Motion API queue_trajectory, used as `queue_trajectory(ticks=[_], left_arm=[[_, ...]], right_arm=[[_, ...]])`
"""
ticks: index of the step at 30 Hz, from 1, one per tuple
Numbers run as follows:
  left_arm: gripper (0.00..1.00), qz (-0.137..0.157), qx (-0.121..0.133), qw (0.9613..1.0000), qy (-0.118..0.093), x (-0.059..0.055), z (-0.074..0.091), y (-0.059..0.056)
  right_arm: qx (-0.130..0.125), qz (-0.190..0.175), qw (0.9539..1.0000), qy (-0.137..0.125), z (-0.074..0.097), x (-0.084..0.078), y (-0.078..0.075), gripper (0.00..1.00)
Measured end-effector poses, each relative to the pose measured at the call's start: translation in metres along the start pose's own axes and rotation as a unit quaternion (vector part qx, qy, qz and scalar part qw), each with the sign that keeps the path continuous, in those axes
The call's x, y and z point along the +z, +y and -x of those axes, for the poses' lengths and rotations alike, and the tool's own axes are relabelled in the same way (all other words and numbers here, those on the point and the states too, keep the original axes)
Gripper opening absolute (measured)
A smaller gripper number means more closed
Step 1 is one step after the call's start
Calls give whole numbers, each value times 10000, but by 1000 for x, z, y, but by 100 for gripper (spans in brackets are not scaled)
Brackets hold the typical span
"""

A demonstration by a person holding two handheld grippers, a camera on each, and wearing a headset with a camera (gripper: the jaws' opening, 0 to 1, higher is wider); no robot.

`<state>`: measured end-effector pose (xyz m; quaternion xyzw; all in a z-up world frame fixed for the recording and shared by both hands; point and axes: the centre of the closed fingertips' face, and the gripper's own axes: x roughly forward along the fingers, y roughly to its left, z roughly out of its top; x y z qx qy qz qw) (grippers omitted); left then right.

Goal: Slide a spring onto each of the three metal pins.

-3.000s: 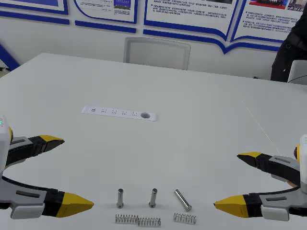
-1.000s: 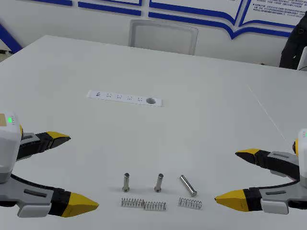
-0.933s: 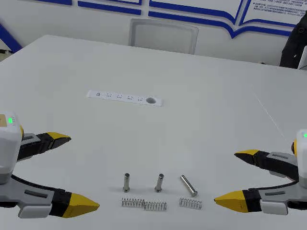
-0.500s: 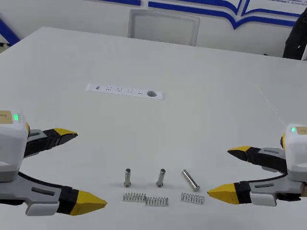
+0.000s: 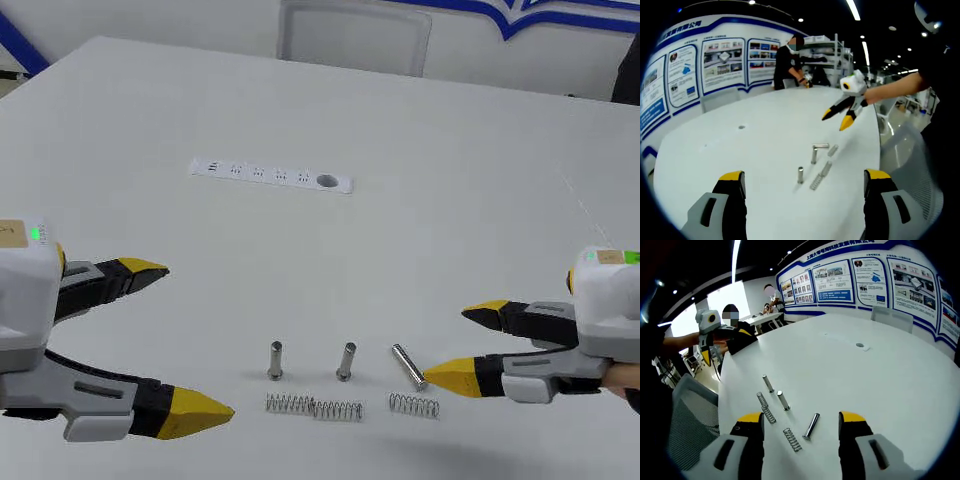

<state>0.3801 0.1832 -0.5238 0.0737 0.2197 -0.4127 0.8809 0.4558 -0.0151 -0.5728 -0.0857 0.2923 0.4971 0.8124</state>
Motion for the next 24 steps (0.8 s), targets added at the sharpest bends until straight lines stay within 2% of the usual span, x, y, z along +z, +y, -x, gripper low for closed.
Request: queue_trajectory(ticks=[3,7,12,17,20,24], left_arm=[[100,-43,14,10000,25,-1,-2,-3],[100,-80,-35,10000,20,0,-2,-7],[100,1,60,10000,42,-5,1,-2],[100,55,106,9999,60,-8,2,-1],[100,61,135,9999,50,-7,3,-1],[100,101,132,9999,27,-7,3,-2]], right_arm=[[-134,-154,9997,-137,-11,3,-12,57],[-179,-265,9994,-130,-21,3,-17,54],[-174,-259,9995,22,-33,-6,-19,53],[-193,-193,9995,129,-41,-14,-19,46],[-368,-197,9991,101,-47,-16,-25,43],[-510,-226,9982,216,-56,-24,-29,32]])
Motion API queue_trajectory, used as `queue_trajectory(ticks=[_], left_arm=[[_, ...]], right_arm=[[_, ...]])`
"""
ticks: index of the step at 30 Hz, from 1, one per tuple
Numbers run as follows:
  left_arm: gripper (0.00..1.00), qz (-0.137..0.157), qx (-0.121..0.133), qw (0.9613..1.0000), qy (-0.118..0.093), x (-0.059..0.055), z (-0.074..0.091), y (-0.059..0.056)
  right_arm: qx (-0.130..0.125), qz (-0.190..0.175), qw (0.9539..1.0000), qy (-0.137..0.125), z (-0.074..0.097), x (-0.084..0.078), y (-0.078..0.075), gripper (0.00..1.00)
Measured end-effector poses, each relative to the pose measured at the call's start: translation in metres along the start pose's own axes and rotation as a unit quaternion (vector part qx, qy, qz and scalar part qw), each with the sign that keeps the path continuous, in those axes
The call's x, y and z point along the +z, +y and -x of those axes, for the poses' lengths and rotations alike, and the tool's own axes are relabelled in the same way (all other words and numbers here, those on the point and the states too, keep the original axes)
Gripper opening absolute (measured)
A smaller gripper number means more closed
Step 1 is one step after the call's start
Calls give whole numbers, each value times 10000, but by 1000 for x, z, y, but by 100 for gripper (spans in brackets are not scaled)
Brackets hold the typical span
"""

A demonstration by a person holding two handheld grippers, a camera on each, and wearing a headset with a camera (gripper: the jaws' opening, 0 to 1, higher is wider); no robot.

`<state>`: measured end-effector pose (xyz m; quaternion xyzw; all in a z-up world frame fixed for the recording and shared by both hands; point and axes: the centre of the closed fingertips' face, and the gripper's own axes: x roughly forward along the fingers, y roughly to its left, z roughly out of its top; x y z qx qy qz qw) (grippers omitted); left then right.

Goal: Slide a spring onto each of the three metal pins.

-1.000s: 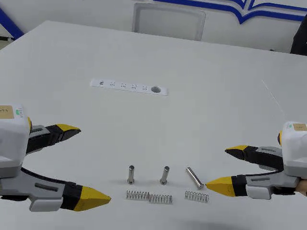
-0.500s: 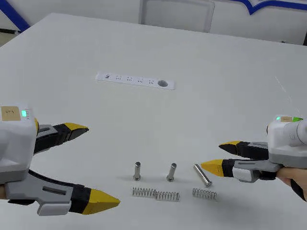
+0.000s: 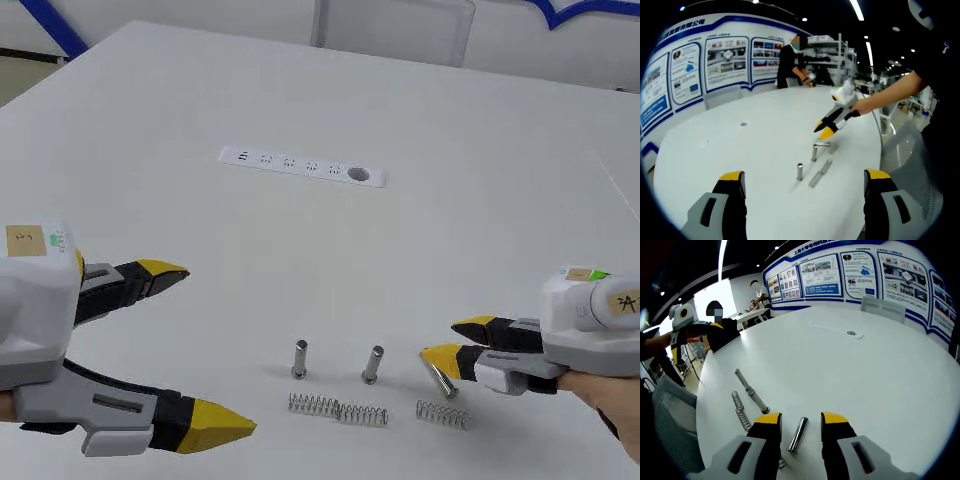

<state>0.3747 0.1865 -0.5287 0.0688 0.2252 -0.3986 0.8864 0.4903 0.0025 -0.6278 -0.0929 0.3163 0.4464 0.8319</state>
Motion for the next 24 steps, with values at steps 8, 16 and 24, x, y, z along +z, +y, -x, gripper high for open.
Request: queue_trajectory(ticks=[8,16,24], left_arm=[[100,98,20,9999,47,-7,-1,0],[100,85,-96,9999,95,-8,-2,-5],[100,163,-38,9998,-49,0,-7,-1]], right_arm=[[-191,85,9988,434,-17,-16,-2,26],[-406,-134,9982,417,-18,-16,-7,17],[-458,-43,9967,666,-26,-23,-1,12]])
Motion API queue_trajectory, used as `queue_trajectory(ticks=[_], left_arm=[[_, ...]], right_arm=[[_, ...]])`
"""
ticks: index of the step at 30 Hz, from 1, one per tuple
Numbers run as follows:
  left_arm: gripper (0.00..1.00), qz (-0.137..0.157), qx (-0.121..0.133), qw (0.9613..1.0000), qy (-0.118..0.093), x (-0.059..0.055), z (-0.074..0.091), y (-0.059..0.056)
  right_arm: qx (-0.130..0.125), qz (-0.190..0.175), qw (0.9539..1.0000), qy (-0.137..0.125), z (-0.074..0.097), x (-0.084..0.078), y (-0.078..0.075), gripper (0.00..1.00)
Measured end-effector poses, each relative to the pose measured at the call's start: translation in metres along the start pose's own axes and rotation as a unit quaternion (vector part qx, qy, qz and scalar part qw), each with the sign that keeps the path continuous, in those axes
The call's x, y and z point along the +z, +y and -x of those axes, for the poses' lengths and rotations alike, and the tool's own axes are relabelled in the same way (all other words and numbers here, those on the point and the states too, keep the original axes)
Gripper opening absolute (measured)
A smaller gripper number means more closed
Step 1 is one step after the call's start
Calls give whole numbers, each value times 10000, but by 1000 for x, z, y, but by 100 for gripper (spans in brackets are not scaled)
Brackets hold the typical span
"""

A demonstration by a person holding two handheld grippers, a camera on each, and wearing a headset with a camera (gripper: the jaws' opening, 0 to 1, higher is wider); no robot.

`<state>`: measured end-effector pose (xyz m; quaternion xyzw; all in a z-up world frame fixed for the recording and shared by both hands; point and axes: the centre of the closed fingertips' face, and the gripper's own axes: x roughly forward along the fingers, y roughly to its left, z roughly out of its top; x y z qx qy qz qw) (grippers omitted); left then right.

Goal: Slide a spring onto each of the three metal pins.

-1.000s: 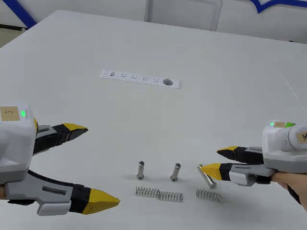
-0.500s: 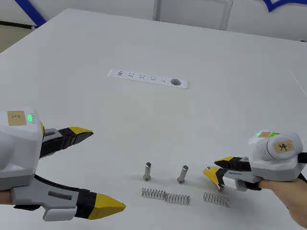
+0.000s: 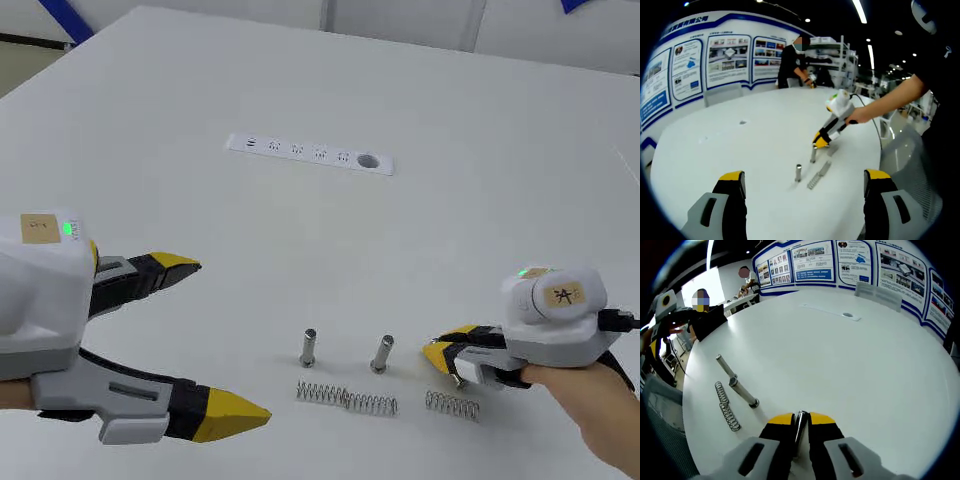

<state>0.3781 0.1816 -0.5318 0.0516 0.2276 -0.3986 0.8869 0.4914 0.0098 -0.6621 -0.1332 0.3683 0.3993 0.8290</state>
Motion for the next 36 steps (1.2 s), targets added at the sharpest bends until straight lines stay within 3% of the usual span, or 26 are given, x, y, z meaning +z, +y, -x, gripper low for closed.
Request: queue_trajectory(ticks=[2,6,10,12,15,22,27,36], left_arm=[[100,-6,-13,10000,14,-1,0,-1],[100,-9,-2,10000,64,-4,-1,0],[100,-10,11,10000,59,-4,2,1],[100,6,45,10000,27,-2,5,2],[100,57,102,9999,-61,1,9,5],[100,57,138,9999,-75,1,12,3],[100,61,98,9999,-113,4,11,0],[100,51,38,9997,-222,12,9,-4]], right_arm=[[-113,-361,9993,34,1,-1,-1,10],[-183,-290,9993,148,0,-2,-2,9],[-145,7,9994,317,-1,-3,1,9],[-178,-49,9992,341,0,-4,0,8],[-116,-316,9991,260,-1,-4,2,8],[-129,-293,9993,183,2,-5,4,7],[-168,-377,9991,-110,9,4,4,7],[-225,-350,9984,-378,21,11,2,7]])
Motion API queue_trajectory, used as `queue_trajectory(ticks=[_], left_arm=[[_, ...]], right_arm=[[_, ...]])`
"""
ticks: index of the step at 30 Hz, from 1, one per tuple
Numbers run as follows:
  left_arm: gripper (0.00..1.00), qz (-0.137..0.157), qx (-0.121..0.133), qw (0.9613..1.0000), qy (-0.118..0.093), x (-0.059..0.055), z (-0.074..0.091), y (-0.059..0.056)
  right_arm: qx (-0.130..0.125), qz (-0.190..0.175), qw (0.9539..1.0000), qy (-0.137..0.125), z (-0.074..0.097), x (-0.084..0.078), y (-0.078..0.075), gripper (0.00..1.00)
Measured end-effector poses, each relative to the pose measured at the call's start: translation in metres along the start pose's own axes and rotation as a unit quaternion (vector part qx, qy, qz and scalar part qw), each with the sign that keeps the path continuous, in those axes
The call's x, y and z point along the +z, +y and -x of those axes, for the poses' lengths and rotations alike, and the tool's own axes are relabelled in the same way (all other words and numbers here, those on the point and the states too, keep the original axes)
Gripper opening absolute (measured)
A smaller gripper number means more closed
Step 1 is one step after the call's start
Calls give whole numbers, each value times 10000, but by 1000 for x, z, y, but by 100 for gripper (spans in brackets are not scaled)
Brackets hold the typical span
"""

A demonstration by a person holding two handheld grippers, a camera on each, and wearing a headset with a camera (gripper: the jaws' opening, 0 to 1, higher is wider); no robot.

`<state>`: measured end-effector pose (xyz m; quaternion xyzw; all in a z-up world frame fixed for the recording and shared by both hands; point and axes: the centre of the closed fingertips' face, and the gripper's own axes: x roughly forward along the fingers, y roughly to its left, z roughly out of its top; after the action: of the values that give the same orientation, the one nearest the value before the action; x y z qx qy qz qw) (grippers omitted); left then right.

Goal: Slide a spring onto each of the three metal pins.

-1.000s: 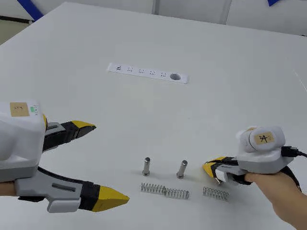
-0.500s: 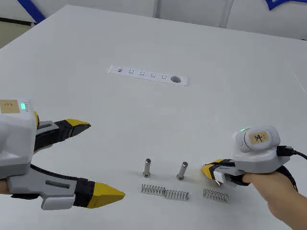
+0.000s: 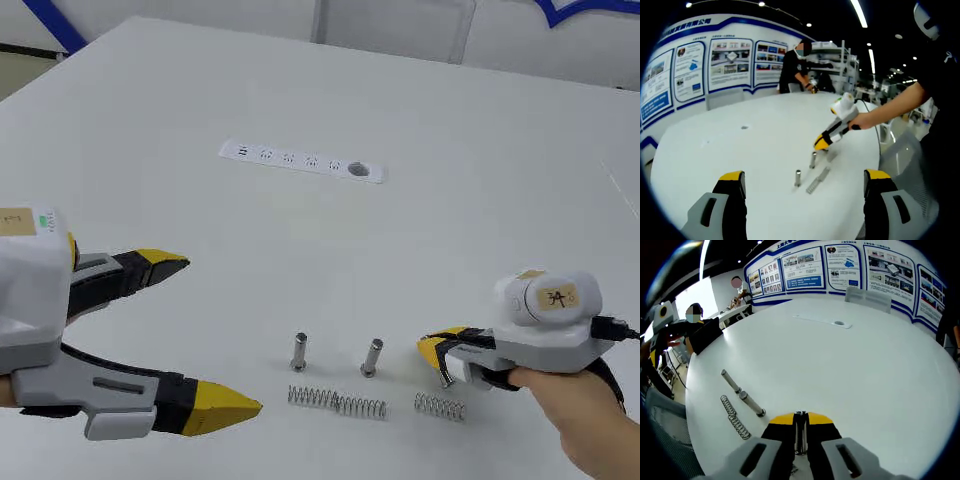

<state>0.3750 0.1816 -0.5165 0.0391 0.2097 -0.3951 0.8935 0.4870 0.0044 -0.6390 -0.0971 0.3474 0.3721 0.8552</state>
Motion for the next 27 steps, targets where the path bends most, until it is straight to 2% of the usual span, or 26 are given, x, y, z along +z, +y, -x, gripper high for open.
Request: queue_trajectory(ticks=[12,17,23,27], left_arm=[[100,-33,25,10000,-38,2,7,-5],[100,-36,-7,10000,-32,2,8,-8],[100,-94,-33,9999,-35,6,8,-14],[100,-90,-21,9999,-82,9,9,-14]], right_arm=[[-95,34,9996,-269,17,3,1,8],[-111,129,9984,-547,26,7,1,8],[-163,81,9980,-613,32,5,1,8],[-169,235,9973,-681,37,3,4,8]])
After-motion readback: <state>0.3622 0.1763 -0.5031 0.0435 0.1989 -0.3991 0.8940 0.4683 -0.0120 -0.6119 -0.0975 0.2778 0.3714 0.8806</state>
